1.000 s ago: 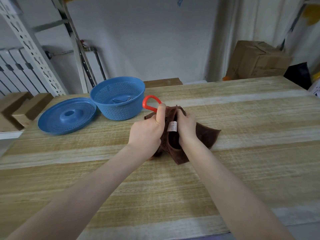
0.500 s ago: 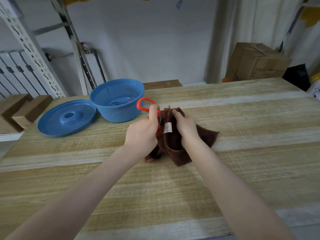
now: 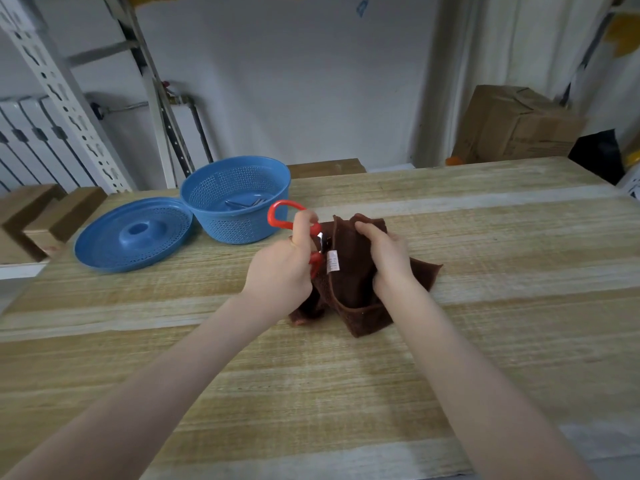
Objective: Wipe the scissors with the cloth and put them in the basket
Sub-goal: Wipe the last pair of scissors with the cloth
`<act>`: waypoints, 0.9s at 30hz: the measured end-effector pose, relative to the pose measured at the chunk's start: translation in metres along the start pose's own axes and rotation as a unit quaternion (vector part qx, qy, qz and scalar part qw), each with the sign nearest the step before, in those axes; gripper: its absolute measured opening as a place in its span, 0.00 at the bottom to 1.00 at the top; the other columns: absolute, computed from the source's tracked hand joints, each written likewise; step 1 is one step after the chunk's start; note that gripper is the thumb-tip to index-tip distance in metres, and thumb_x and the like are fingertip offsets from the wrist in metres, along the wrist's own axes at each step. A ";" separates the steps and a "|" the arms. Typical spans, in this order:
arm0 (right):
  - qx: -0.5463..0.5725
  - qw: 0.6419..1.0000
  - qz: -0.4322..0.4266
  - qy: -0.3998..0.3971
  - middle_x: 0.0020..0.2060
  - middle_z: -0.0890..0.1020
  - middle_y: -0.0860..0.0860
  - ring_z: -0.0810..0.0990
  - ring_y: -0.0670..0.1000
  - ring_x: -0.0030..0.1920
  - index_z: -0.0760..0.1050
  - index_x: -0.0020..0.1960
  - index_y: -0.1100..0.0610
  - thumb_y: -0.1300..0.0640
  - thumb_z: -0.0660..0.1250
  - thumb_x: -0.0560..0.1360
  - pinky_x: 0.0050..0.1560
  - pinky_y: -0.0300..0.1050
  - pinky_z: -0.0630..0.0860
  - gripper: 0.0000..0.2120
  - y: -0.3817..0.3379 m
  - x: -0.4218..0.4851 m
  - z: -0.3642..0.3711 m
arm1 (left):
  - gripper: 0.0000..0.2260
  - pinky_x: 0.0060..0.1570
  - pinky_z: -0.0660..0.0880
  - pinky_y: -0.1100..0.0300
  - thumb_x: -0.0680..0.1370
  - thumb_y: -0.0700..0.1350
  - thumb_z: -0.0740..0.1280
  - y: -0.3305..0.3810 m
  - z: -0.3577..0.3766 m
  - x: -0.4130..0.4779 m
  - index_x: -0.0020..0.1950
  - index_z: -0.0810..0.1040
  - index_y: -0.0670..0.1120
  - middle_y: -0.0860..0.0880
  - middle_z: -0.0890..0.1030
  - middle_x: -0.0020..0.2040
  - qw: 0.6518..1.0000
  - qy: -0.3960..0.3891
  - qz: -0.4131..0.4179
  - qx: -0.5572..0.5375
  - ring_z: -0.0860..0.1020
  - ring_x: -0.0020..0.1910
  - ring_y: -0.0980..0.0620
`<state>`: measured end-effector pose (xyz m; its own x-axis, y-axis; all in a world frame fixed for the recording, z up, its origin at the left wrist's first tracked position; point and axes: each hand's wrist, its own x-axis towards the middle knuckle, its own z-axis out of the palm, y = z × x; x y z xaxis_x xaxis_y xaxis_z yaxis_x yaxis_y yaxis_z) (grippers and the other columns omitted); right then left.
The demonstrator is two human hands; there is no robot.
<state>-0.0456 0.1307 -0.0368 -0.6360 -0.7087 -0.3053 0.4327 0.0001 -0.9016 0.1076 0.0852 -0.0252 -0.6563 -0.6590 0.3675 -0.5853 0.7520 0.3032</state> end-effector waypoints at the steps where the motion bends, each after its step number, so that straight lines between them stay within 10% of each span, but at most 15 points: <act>1: 0.015 1.000 -0.006 -0.011 0.42 0.86 0.55 0.85 0.54 0.46 0.82 0.50 0.60 0.58 0.71 0.74 0.49 0.48 0.81 0.07 0.002 -0.001 0.000 | 0.28 0.35 0.76 0.48 0.72 0.32 0.63 -0.001 0.000 0.001 0.65 0.55 0.49 0.57 0.78 0.39 0.999 0.001 -0.004 -0.033 0.79 0.39 0.46; 6: 0.018 0.996 -0.050 -0.073 0.43 0.86 0.52 0.86 0.51 0.46 0.81 0.50 0.57 0.58 0.71 0.75 0.45 0.44 0.81 0.05 0.010 -0.011 -0.001 | 0.26 0.36 0.76 0.43 0.70 0.29 0.62 -0.002 -0.002 0.004 0.64 0.60 0.45 0.52 0.82 0.40 0.993 0.001 0.006 -0.117 0.79 0.38 0.45; 14: 0.069 0.998 -0.007 -0.006 0.45 0.86 0.57 0.86 0.56 0.46 0.80 0.54 0.61 0.57 0.71 0.74 0.51 0.52 0.81 0.11 0.014 -0.002 0.011 | 0.26 0.37 0.77 0.45 0.71 0.32 0.65 0.004 0.003 0.006 0.64 0.59 0.46 0.57 0.78 0.35 0.994 -0.001 0.006 -0.112 0.79 0.38 0.48; 19: 0.064 0.994 0.053 0.074 0.44 0.84 0.56 0.83 0.53 0.42 0.79 0.58 0.63 0.58 0.70 0.75 0.37 0.40 0.79 0.13 0.005 0.024 -0.001 | 0.24 0.39 0.77 0.45 0.72 0.32 0.66 -0.002 0.004 0.000 0.63 0.60 0.46 0.56 0.79 0.38 0.995 -0.008 -0.020 -0.102 0.79 0.40 0.48; 27: 0.052 0.996 -0.052 -0.051 0.48 0.85 0.56 0.85 0.56 0.49 0.79 0.56 0.58 0.43 0.68 0.75 0.54 0.53 0.80 0.20 -0.016 0.020 -0.011 | 0.19 0.47 0.77 0.51 0.74 0.34 0.69 -0.007 -0.017 0.002 0.56 0.64 0.49 0.51 0.80 0.45 0.969 0.121 -0.037 -0.214 0.80 0.39 0.50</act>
<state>-0.0725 0.1247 -0.0318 -0.6156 -0.7686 -0.1739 0.4338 -0.1464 -0.8890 0.1185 0.0785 -0.0115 -0.4582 -0.7272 0.5111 -0.3419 0.6750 0.6538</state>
